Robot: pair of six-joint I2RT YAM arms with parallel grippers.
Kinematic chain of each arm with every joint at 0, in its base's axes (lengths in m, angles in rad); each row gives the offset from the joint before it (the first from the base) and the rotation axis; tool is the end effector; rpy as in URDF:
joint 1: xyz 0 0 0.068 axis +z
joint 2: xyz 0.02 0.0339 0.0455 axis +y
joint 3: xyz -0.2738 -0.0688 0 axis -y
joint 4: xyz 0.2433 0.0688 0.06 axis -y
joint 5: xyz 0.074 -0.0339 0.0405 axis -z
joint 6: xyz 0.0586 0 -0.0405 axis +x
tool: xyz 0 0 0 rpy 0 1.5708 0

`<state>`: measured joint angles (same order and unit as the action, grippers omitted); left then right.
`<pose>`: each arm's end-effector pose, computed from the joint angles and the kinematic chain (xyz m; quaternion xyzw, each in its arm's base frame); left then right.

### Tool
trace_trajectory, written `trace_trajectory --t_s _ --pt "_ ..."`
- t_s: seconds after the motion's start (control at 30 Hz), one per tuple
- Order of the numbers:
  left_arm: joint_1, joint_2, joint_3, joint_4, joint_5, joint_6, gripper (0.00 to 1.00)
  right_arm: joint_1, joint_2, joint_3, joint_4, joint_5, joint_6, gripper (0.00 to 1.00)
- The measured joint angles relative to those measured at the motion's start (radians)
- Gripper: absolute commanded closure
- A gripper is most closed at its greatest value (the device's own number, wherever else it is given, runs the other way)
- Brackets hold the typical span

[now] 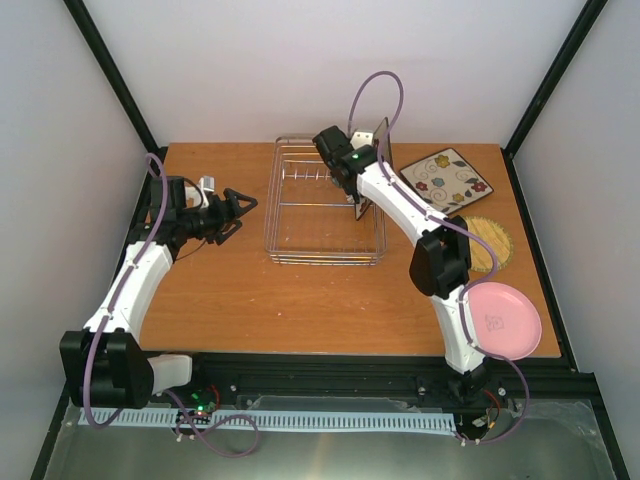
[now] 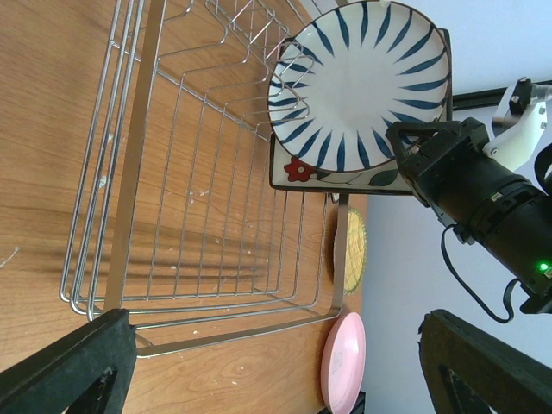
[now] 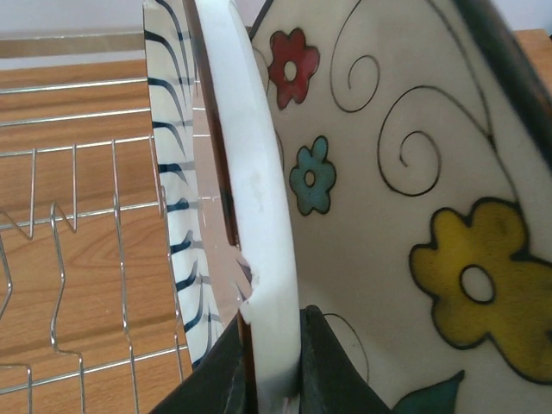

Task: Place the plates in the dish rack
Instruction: Insert the plate into the dish rack.

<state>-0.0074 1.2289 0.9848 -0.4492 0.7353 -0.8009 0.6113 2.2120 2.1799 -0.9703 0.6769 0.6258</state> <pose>0.2688 -0.0413 0.2958 -0.1856 0.8382 -0.4551 0.2365 0.4250 0.2531 0.2842 0.0997 0.9047 -0.1063 0.4003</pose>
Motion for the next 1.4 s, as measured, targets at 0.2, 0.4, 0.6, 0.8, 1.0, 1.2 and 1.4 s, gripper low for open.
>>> trace_trajectory --t_s 0.2,0.4,0.6,0.8,1.0,1.2,1.4 --pt "0.001 0.000 0.000 0.000 0.000 0.000 0.10 0.000 0.011 0.000 -0.002 -0.016 0.010 0.97" --pt "0.001 0.000 0.000 0.000 0.001 0.000 0.10 0.000 0.013 -0.010 -0.010 -0.027 0.031 0.97" --pt "0.001 0.000 0.000 0.000 0.001 0.000 0.10 -0.002 0.013 -0.042 0.017 -0.034 0.050 0.94" --pt "0.001 0.000 0.000 0.000 0.001 0.001 0.10 0.000 0.013 -0.042 0.031 -0.037 0.054 0.66" --pt "0.001 0.001 0.000 -0.001 0.002 0.007 0.10 -0.001 0.012 -0.042 0.039 -0.034 0.061 0.62" --pt "0.002 0.006 0.000 0.000 0.002 0.008 0.10 0.000 0.007 -0.042 0.016 -0.035 0.079 0.61" --pt "0.004 0.006 0.000 0.000 0.002 0.008 0.10 0.003 -0.031 -0.066 -0.022 -0.039 0.109 0.62"
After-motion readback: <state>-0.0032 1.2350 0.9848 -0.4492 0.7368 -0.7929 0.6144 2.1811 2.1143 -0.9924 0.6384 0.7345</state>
